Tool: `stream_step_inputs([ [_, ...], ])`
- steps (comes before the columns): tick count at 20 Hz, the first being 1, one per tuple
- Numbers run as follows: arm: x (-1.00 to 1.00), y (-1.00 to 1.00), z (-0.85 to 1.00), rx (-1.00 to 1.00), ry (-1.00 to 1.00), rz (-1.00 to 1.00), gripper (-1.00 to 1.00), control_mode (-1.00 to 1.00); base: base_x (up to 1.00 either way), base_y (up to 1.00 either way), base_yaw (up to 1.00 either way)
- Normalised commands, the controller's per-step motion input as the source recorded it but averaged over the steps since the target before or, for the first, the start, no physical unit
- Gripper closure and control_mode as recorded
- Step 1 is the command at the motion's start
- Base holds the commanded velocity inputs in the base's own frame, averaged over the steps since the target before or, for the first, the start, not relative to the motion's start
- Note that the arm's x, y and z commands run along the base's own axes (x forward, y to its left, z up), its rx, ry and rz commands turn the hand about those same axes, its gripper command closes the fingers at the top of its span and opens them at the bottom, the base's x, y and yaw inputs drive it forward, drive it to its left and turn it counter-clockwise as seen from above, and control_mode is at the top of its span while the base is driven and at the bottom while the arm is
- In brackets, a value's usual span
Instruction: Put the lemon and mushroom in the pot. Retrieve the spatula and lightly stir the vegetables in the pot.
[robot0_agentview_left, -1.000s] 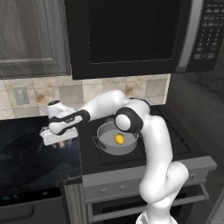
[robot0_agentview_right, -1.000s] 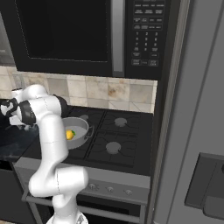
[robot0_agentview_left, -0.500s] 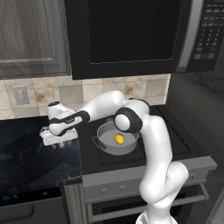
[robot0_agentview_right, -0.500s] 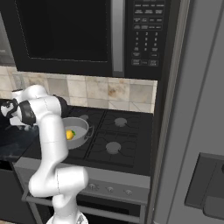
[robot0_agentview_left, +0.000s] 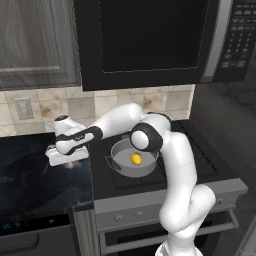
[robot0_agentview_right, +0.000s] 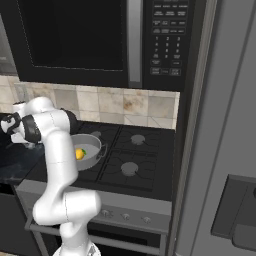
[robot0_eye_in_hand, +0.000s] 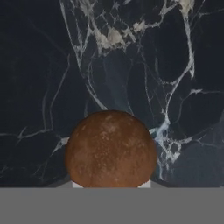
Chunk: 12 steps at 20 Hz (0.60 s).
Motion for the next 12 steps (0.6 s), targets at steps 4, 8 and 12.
stream_step_inputs([
  [4,-0.02,0.0,0.0,0.0,0.0,0.0,1.0,-1.0,0.0,0.0,0.0],
  [8,-0.55,-0.08,0.18,0.03,0.0,0.0,1.0,-1.0,0.0,0.0,0.0],
  [12,-1.0,-0.3,0.3,0.09,-0.05,0.0,1.0,-1.0,0.0,0.0,0.0],
])
